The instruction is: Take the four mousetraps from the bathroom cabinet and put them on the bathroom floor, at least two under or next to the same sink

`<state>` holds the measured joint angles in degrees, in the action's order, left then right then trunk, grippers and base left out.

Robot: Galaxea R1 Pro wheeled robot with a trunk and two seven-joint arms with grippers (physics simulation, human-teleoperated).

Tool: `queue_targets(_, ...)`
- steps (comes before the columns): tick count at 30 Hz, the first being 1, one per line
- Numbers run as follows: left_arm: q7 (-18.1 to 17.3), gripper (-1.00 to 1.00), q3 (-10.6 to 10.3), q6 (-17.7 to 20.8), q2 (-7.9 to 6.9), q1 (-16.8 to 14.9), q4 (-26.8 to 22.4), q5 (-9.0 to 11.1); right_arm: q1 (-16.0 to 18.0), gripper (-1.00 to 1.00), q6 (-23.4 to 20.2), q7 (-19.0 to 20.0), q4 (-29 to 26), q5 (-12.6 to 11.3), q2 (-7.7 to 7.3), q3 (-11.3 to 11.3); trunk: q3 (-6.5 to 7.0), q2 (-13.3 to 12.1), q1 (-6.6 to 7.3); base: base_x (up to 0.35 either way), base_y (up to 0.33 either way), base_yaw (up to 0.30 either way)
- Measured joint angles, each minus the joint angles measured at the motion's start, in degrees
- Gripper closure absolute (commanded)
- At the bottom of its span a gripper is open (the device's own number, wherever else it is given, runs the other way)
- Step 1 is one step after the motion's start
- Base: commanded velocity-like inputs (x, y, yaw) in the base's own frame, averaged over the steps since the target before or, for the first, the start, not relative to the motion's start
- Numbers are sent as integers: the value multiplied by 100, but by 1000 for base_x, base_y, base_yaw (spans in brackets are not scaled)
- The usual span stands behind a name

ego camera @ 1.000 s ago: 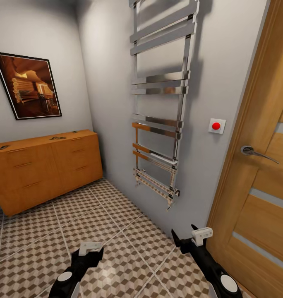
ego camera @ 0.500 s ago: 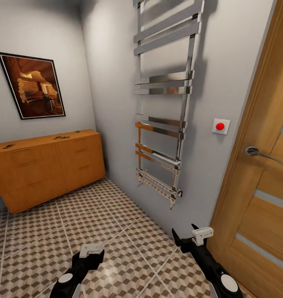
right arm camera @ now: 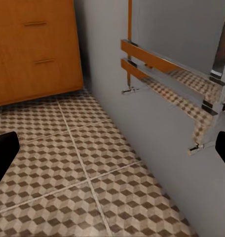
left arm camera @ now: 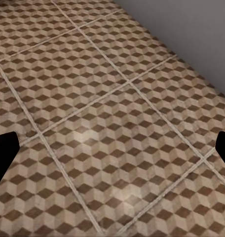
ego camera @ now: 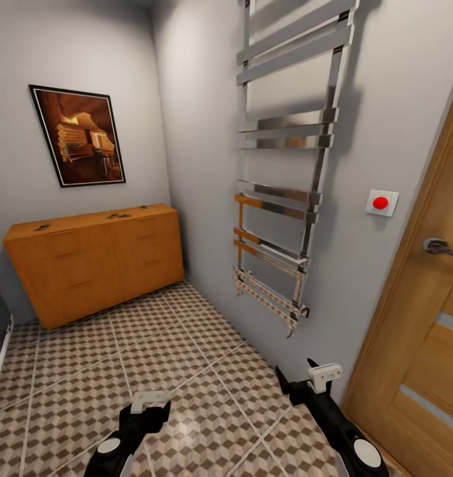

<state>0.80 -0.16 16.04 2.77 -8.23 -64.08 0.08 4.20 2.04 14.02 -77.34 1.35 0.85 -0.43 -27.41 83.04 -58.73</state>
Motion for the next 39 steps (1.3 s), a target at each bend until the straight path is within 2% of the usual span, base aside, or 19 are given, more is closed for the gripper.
queue_targets(13, 0, -100, 0, 0, 11, 0, 8, 0, 0, -100, 0, 0, 0, 0, 0, -1, -74, 0, 2, 140, 0, 202)
queue_targets(39, 0, -100, 0, 1, 12, 0, 6, 0, 0, -100, 10, 0, 0, -8, -6, -1, -239, 1, 3, 322, 14, 199)
